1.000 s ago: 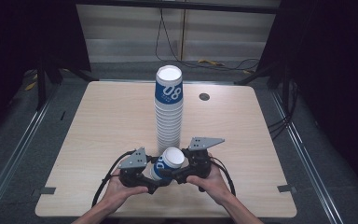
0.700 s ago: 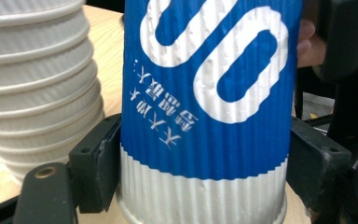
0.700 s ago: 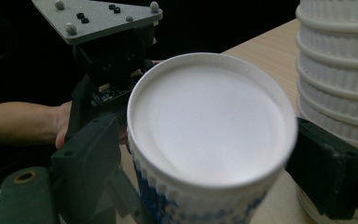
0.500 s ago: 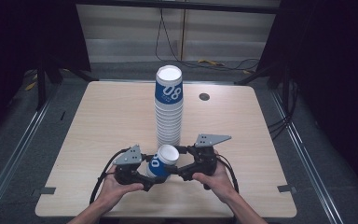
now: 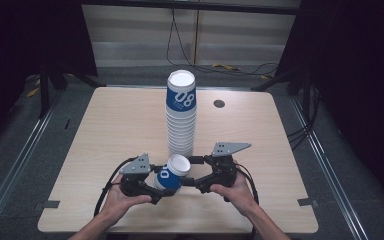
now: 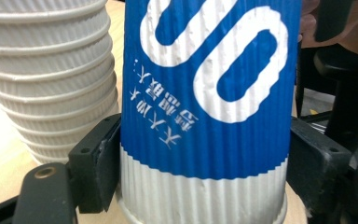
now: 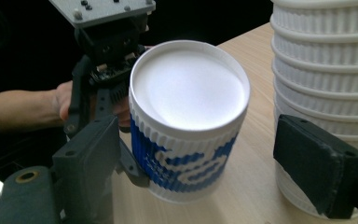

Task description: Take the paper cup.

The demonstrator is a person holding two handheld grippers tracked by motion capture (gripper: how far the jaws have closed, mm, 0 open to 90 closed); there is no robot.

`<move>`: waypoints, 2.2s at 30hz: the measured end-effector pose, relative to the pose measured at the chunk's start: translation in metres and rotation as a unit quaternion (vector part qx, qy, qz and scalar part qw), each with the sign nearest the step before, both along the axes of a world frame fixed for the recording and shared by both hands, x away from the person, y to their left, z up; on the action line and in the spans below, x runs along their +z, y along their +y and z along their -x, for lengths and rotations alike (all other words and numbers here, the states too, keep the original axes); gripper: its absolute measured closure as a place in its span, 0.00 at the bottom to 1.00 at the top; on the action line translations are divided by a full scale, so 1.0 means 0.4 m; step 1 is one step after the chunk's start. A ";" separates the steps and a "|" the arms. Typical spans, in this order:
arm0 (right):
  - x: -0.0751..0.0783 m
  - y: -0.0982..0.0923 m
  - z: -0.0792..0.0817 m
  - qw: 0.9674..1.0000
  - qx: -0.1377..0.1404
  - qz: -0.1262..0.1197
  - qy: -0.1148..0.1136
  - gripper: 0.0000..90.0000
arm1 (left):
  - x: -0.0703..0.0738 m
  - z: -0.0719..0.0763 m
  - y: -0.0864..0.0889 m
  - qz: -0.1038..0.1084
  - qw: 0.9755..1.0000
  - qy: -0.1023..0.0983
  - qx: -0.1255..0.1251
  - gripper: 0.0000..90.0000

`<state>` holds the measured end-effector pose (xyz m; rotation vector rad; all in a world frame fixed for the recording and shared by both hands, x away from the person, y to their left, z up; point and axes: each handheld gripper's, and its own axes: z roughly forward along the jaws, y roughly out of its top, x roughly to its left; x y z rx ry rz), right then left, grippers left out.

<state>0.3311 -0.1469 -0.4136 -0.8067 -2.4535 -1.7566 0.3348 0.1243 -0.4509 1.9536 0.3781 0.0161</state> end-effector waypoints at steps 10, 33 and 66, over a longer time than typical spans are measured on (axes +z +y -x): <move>0.000 -0.001 -0.001 1.000 0.009 0.028 0.012 0.18 | 0.002 -0.001 0.002 -0.022 1.000 0.007 -0.001 0.25; -0.014 0.018 0.000 0.989 0.070 0.126 0.038 0.16 | 0.007 0.000 -0.011 -0.105 0.994 0.031 -0.025 0.25; -0.036 0.057 0.004 0.953 0.119 0.277 0.019 0.17 | 0.005 0.018 -0.045 -0.206 0.977 -0.009 -0.050 0.25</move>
